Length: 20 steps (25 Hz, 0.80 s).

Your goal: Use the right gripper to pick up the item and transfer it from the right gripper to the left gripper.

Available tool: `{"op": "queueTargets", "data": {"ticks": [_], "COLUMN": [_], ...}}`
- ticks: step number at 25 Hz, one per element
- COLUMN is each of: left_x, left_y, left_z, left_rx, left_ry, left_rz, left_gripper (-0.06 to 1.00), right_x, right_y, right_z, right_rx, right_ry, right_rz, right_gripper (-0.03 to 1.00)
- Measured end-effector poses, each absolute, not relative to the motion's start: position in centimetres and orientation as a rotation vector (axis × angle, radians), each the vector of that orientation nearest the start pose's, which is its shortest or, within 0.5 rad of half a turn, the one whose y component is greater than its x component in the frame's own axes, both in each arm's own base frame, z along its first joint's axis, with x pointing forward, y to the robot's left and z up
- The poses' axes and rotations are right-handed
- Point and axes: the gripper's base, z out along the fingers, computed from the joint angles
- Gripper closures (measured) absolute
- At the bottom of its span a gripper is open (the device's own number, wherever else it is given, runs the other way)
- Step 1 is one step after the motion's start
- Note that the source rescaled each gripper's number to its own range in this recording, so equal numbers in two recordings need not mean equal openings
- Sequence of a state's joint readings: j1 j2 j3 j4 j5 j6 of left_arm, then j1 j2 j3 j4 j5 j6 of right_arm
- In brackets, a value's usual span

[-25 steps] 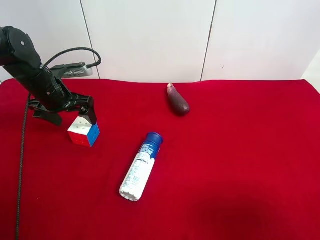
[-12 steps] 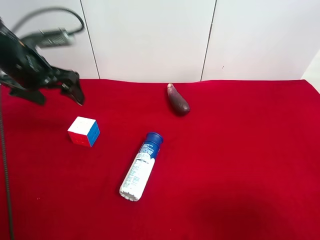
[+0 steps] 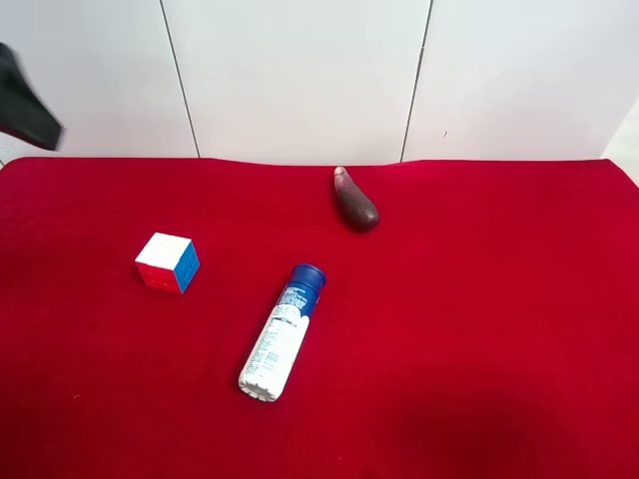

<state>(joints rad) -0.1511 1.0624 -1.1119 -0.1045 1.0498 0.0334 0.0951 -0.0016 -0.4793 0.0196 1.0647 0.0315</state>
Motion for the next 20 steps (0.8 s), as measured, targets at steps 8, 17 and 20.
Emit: {"op": "queueTargets", "data": {"ticks": [8,17,20], "left_x": [11.8,5.0,3.4], "left_y": [-1.7,-0.6,-0.4], "left_z": [36.4,33.4,32.4], "left_rx": [0.160,0.119,0.110], "left_ry": [2.456,2.345,2.307], "left_rz": [-0.057,-0.074,-0.081], "left_gripper": [-0.05,-0.05,-0.05], "right_x": [-0.3,-0.3,-0.3], "right_y": [0.1,0.1,0.1], "right_z": [27.1,27.1,27.1], "right_rx": [-0.066,-0.066,-0.066], "right_ry": [2.068,2.068,2.068], "right_rz": [0.101,0.101,0.101], "right_gripper": [-0.03,-0.03,-0.03]}}
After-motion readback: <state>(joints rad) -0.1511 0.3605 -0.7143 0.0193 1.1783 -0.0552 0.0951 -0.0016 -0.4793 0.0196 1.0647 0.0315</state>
